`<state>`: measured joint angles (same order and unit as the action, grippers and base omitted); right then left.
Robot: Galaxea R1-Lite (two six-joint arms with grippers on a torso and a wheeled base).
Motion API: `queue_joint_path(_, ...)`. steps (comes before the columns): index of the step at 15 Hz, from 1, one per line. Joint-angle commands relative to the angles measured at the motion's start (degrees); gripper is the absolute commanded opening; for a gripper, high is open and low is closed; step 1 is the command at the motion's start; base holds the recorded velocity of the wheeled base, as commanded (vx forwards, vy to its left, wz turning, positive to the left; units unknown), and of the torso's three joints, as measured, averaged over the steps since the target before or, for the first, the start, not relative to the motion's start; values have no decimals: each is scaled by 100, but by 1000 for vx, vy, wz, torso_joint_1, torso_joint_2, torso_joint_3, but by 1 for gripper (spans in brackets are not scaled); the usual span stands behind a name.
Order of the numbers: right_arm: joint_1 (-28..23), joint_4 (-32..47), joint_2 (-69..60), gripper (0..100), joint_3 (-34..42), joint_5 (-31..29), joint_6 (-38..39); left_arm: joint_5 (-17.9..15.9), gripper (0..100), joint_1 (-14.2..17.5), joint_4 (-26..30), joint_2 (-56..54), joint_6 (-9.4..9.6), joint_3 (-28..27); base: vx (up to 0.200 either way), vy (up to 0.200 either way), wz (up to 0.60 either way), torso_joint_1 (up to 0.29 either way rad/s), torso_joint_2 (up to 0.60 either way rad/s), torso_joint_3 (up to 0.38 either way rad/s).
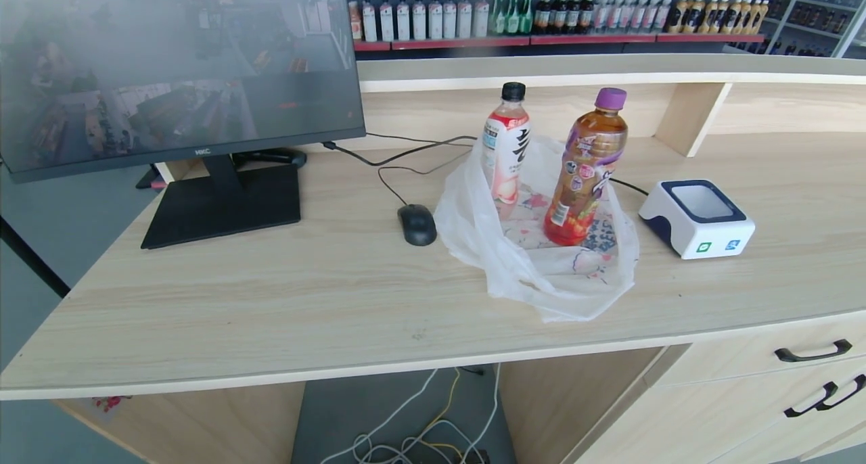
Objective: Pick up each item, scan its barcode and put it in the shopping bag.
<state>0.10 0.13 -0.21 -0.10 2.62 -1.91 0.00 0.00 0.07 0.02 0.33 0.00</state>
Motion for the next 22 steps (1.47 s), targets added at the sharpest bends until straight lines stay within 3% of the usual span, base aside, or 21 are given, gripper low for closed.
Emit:
queue_joint_path(1, -1, -5, 21, 100, 1, 2, -2, 0, 100, 0, 1, -2, 2, 0, 0, 0, 0, 0, 0, 0)
queue_joint_path(6, 8, 4, 21, 100, 1, 2, -2, 0, 100, 0, 1, -2, -15, 0, 0, 0, 0, 0, 0, 0)
queue_joint_path(22, 8, -5, 21, 100, 1, 2, -11, 0, 100, 0, 1, -2, -7, 0, 0, -200, 0, 4, 5, 1)
